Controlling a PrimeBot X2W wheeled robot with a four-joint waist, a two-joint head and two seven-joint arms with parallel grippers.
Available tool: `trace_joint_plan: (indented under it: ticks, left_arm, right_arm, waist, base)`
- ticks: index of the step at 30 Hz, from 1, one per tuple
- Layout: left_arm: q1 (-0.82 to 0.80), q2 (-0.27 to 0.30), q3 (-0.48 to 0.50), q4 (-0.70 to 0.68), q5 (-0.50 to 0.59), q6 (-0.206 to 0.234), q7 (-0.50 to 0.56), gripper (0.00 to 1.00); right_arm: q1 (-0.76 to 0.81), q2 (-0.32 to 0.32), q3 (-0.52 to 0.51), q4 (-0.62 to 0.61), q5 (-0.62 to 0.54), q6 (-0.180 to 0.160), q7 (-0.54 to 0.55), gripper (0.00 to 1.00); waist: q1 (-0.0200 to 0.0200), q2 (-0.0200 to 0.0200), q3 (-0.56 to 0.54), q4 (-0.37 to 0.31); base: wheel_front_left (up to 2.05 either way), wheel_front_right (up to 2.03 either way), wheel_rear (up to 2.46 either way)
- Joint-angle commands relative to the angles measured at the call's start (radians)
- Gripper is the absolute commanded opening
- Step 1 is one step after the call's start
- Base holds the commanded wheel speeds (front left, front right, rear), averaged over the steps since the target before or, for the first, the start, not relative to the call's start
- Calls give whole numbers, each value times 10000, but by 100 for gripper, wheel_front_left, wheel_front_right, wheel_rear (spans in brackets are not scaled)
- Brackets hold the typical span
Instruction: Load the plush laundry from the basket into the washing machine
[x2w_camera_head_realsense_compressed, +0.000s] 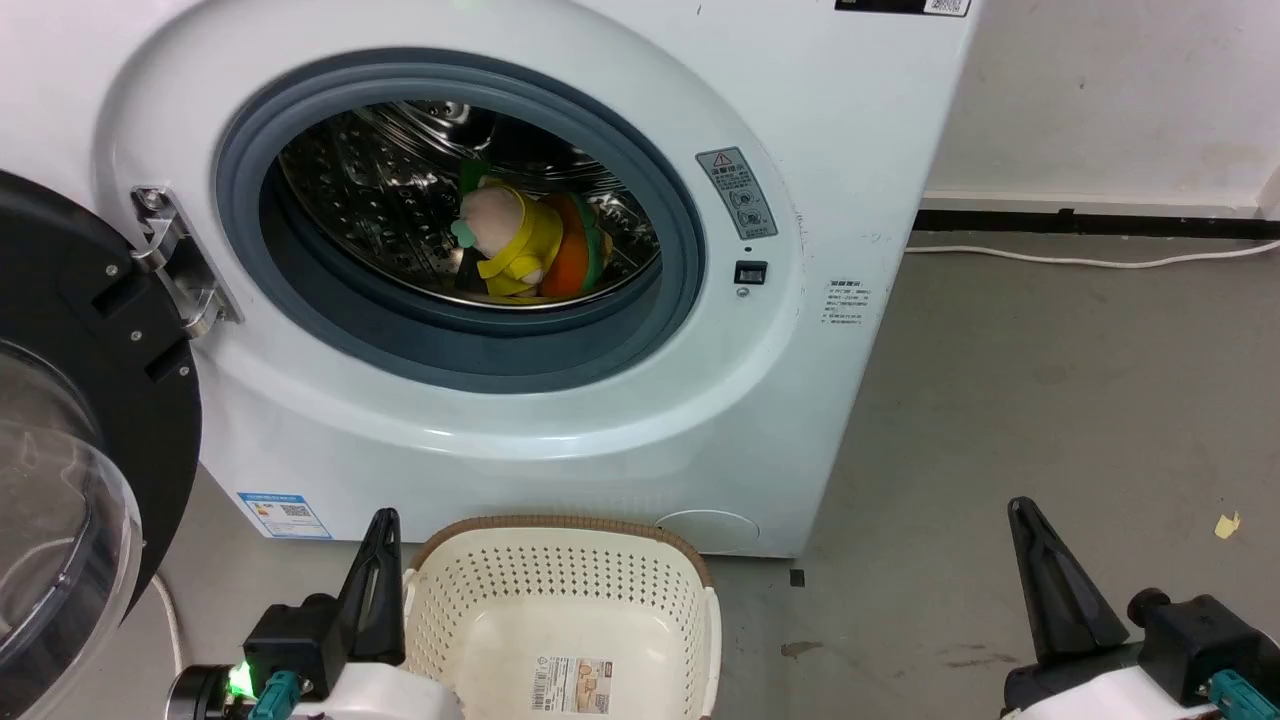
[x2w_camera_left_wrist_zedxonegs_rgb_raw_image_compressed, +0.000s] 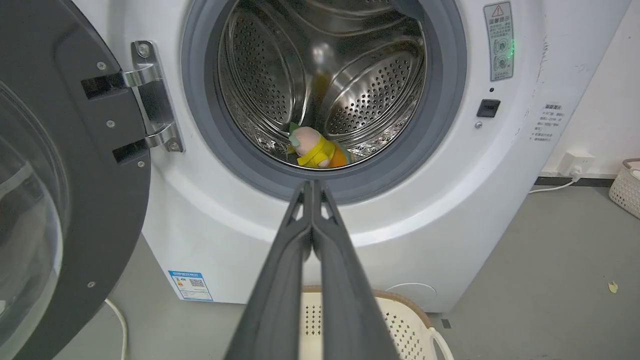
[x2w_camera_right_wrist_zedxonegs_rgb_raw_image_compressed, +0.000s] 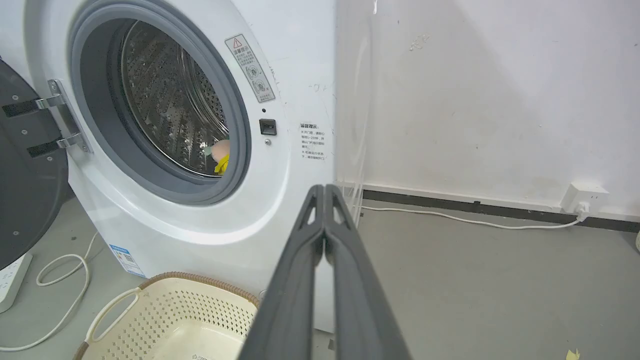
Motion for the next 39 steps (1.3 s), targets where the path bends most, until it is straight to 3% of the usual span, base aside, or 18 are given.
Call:
trace_joint_plan:
  ticks: [1, 39]
  left_arm:
    - [-88, -65, 42, -68, 112, -101, 53, 0]
    - [-186, -276, 389, -247, 675, -350, 849, 0]
  right_arm:
    - [-184, -1, 19, 56, -77, -3, 64, 0]
    - [-415, -3, 101, 170, -382, -6, 864, 0]
  waist:
    - [0, 0, -7, 1]
    - [0, 0, -177, 30]
  base:
    - [0, 0, 0]
    - [0, 0, 0]
